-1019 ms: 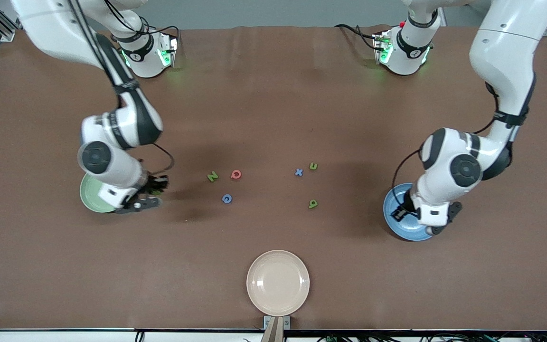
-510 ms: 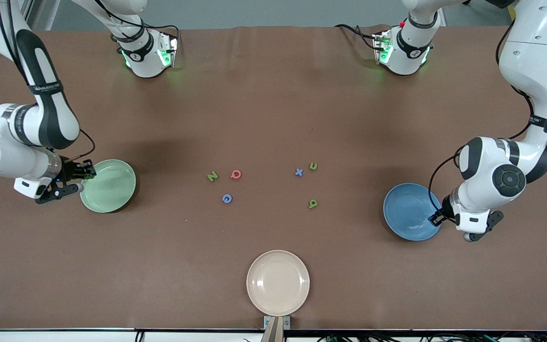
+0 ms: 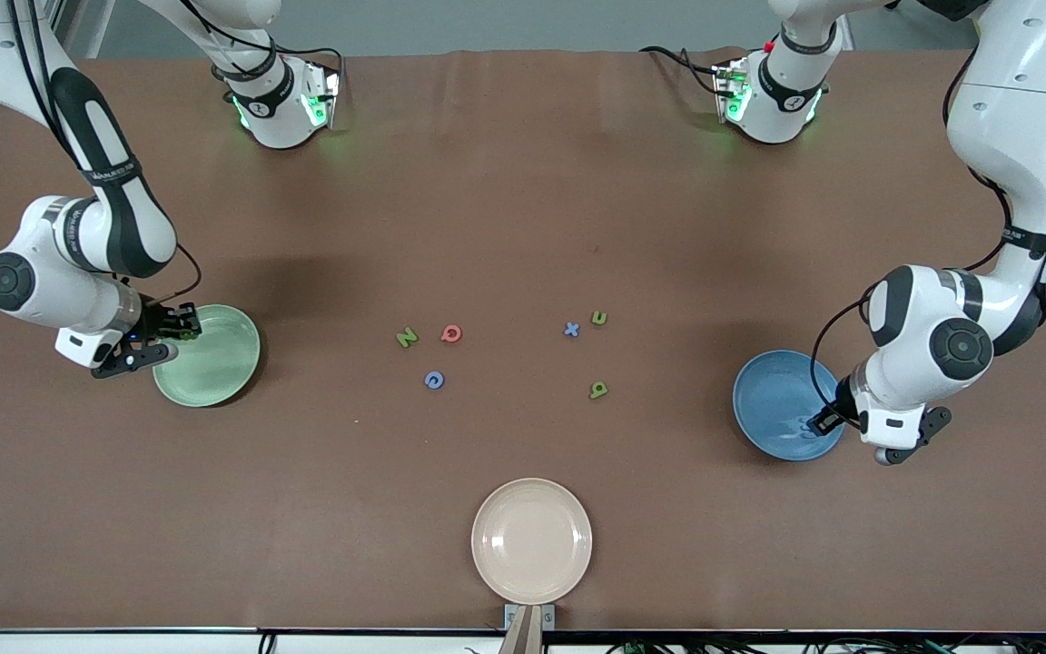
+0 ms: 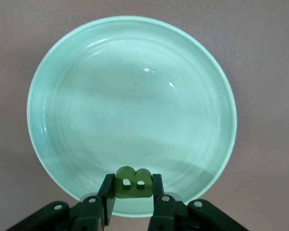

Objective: Sort upper and lower case letters into plates
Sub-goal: 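Open both grippers over the plates, then move the left gripper to green b, then grasp the green b with the left gripper while the right gripper reaches Z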

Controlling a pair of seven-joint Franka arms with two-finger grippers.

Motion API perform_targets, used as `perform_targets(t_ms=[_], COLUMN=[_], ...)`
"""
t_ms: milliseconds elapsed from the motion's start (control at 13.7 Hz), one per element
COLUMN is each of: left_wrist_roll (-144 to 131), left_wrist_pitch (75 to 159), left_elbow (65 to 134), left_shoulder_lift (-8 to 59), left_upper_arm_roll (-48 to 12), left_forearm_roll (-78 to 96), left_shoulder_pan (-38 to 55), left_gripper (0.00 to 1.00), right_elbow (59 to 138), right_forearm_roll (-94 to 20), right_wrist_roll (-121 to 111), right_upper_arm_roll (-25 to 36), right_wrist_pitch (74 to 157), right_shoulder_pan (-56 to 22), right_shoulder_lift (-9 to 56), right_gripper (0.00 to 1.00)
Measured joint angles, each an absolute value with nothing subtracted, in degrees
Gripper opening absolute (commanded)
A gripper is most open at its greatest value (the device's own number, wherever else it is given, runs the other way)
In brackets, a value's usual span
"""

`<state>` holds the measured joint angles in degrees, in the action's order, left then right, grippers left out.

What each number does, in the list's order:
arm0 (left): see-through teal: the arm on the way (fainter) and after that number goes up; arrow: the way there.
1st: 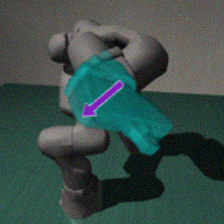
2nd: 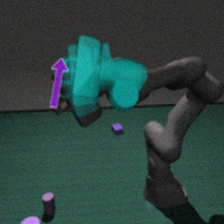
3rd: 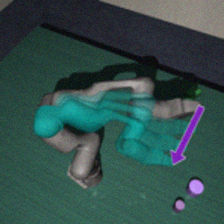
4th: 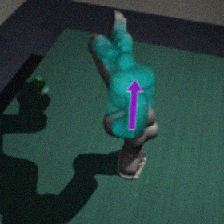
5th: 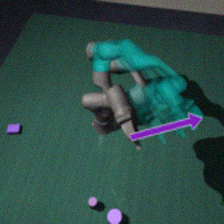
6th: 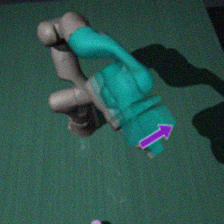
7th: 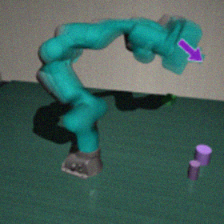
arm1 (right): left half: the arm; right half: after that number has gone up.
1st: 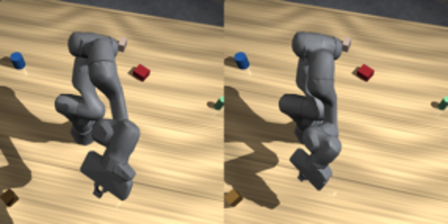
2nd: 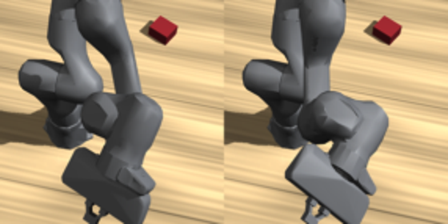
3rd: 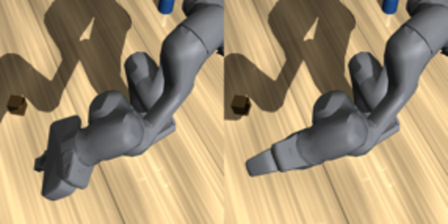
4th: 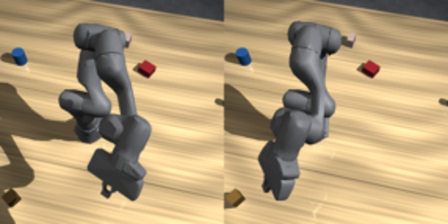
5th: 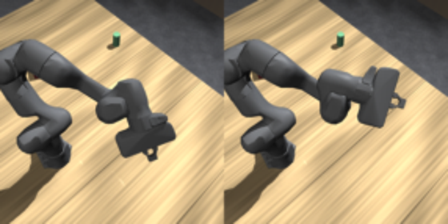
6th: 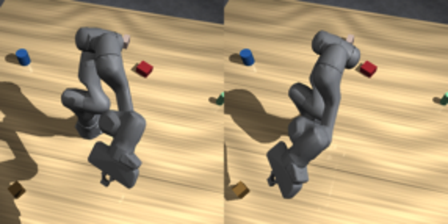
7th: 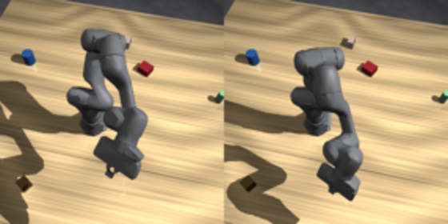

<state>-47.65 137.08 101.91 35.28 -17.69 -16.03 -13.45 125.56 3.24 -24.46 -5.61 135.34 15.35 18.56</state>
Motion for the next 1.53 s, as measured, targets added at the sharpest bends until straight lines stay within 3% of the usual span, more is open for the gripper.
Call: perform_targets(t_ms=[291,801,947,1019,1092,1165,1238,1529], left_wrist_roll=[-50.68,-57.63,-61.37,-63.78,-66.08,-68.22,-70.20,-75.28], left_wrist_pitch=[137.08,136.73,136.64,136.23,135.29,133.99,132.93,131.59], left_elbow=[100.76,96.80,94.67,93.34,91.78,90.01,88.35,85.01], left_shoulder_lift=[35.28,36.38,38.41,39.67,40.89,42.09,43.18,45.92], left_upper_arm_roll=[-18.65,-18.70,-18.56,-18.48,-18.43,-18.40,-18.36,-18.27], left_forearm_roll=[-16.03,-16.03,-16.03,-16.03,-16.03,-16.03,-16.03,-16.03], left_shoulder_pan=[-11.40,3.19,5.78,7.26,8.70,10.16,11.50,14.82], left_gripper=[1.00,0.99,0.99,0.99,0.98,0.98,0.98,0.97], right_elbow=[128.16,129.45,129.77,129.83,129.86,129.86,129.84,127.28], right_forearm_roll=[3.21,3.21,3.21,3.21,3.21,3.20,3.19,3.17], right_wrist_roll=[-24.11,-23.92,-23.85,-23.83,-23.82,-23.79,-23.43,-15.72], right_upper_arm_roll=[-5.64,-5.72,-5.72,-5.73,-5.72,-5.72,-5.73,-5.93], right_wrist_pitch=[139.27,141.31,141.84,142.02,142.10,142.10,142.10,136.26], right_shoulder_pan=[15.22,14.75,14.71,14.71,14.71,14.70,14.62,11.45], right_shoulder_lift=[19.14,20.77,20.95,21.10,21.24,21.31,21.32,20.35], right_gripper=[0.15,0.17,0.22,0.31,0.57,0.95,1.00,1.00])
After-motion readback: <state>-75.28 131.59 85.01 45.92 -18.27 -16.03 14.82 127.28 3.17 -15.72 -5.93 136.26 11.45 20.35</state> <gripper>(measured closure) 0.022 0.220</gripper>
